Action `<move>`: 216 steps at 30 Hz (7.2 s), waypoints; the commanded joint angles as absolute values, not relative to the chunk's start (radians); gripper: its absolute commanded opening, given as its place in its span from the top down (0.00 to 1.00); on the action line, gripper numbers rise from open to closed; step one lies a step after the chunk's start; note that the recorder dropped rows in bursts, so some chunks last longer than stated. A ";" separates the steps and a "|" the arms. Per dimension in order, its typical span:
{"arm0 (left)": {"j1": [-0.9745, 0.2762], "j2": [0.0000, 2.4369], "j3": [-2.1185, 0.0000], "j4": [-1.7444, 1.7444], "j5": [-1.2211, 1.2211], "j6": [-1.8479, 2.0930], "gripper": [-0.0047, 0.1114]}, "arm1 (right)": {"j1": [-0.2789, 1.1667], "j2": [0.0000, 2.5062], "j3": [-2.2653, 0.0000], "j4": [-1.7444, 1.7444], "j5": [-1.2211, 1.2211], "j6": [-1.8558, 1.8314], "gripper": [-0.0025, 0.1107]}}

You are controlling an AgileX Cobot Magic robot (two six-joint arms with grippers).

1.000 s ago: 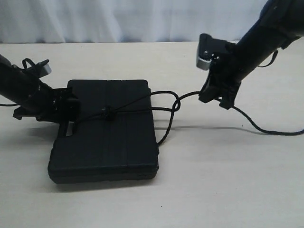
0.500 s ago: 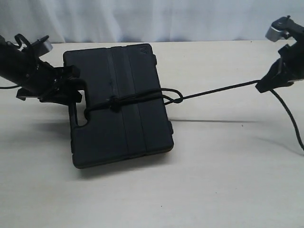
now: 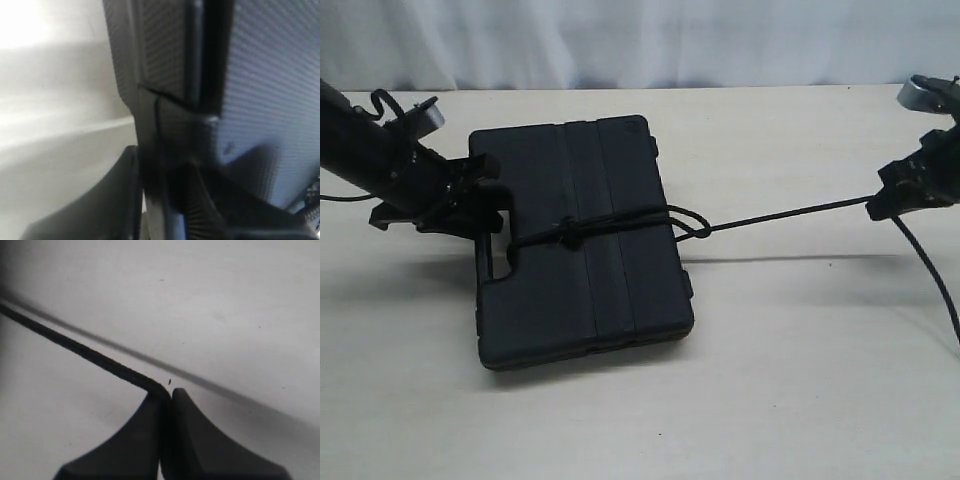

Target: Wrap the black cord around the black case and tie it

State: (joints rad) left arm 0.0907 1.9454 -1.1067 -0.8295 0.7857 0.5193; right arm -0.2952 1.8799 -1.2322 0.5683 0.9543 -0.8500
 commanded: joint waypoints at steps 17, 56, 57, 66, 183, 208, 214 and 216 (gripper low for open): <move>0.092 2.002 -1.119 -0.773 0.539 0.519 0.85 | -0.326 1.971 -1.238 0.267 0.659 -0.222 0.94; 0.089 1.867 -1.306 -0.308 0.910 0.208 0.96 | -0.286 1.853 -1.452 0.149 1.221 -0.244 0.93; 0.080 1.860 -1.285 -0.308 0.893 0.208 0.96 | -0.262 1.820 -1.419 0.140 1.221 -0.230 0.94; -0.038 1.695 -1.031 -0.304 0.762 0.204 0.96 | -0.029 1.577 -1.199 -0.020 1.221 -0.224 0.94; -0.011 0.000 0.000 0.029 0.317 0.130 0.96 | 0.093 0.000 0.000 0.170 0.261 -0.112 0.94; 0.118 0.000 0.000 0.000 0.312 0.130 0.96 | -0.021 0.000 0.000 0.064 0.261 -0.112 0.94; 0.118 0.000 0.000 0.005 0.312 0.130 0.96 | -0.021 0.000 0.000 0.064 0.261 -0.112 0.94; 0.118 0.000 0.000 0.005 0.312 0.130 0.96 | -0.021 0.000 0.000 0.064 0.261 -0.112 0.94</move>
